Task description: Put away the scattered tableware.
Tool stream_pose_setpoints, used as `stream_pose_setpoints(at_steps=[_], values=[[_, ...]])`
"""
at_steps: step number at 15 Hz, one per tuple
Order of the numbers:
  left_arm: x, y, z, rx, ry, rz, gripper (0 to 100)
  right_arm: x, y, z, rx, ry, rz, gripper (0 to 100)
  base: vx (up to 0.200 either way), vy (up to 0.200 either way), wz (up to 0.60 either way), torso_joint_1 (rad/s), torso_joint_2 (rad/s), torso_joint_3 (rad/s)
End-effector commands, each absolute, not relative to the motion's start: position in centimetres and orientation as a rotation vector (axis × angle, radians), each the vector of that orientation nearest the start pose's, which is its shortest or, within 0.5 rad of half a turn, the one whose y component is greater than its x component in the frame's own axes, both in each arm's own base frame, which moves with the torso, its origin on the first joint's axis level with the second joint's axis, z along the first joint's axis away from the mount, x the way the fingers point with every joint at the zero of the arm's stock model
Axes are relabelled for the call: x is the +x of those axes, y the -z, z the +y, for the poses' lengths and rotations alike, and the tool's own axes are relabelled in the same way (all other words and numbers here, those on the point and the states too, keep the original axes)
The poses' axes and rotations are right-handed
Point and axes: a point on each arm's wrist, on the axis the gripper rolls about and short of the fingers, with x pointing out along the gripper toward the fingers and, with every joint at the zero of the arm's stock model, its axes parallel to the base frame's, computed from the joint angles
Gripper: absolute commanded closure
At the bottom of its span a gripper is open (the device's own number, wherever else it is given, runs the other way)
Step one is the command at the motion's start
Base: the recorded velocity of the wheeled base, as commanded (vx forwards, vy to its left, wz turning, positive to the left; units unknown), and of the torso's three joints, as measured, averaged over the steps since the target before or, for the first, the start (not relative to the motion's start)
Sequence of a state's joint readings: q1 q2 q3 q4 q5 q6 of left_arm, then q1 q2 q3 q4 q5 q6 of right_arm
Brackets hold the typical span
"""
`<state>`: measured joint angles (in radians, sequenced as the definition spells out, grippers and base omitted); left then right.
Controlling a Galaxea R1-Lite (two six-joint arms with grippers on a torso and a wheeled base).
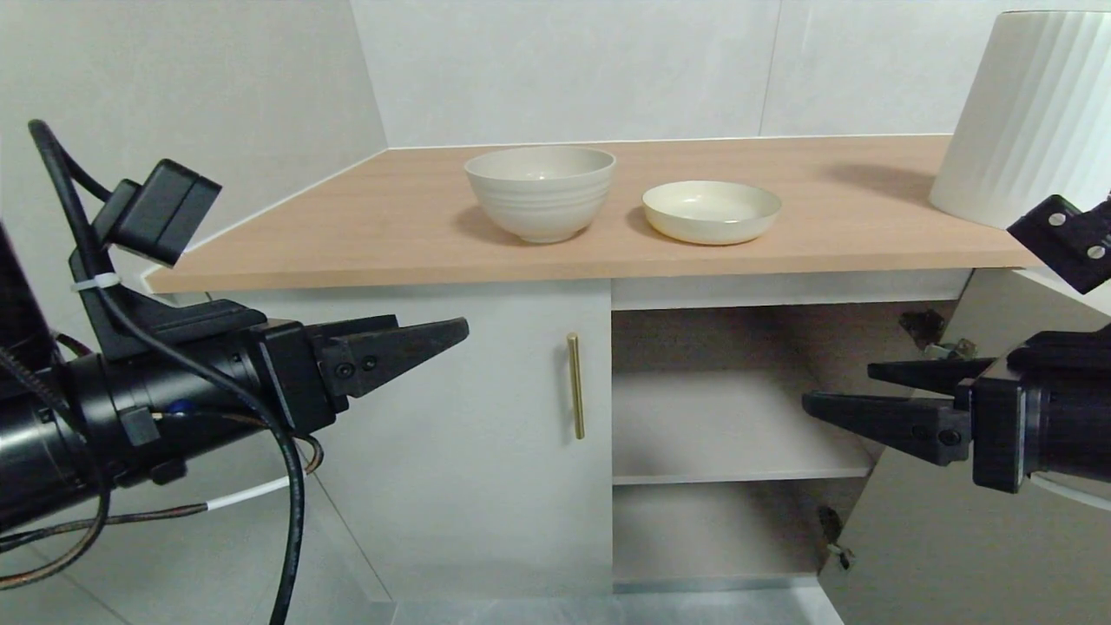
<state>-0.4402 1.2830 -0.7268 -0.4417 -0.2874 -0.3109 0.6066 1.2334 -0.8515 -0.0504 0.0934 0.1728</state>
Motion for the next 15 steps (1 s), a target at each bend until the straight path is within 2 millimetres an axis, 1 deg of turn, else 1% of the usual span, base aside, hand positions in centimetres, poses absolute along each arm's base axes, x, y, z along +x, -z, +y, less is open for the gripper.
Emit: stream_pose_setpoints(at_steps=[1,4,8,15], values=[[18.37,-24.64,-9.36,-0.288,0.702,0.236,0,15.56,-25.28,11.0,0.075,-0.66,0.394,0,0.0,0.0,0.0,0.036,-0.19,-0.154],[18.7,-24.23,-9.52,-0.286,0.701,0.255,0,15.56,-25.28,11.0,0.075,-0.66,0.394,0,0.0,0.0,0.0,0.084,-0.25,-0.256],[18.8,-24.14,-9.57,-0.286,0.7,0.259,0,15.56,-25.28,11.0,0.075,-0.66,0.394,0,0.0,0.0,0.0,0.132,-0.51,-0.306],[18.99,-23.9,-9.66,-0.285,0.698,0.27,0,15.67,-25.19,11.04,0.075,-0.658,0.399,0,0.0,0.0,0.0,0.181,-0.47,-0.29]])
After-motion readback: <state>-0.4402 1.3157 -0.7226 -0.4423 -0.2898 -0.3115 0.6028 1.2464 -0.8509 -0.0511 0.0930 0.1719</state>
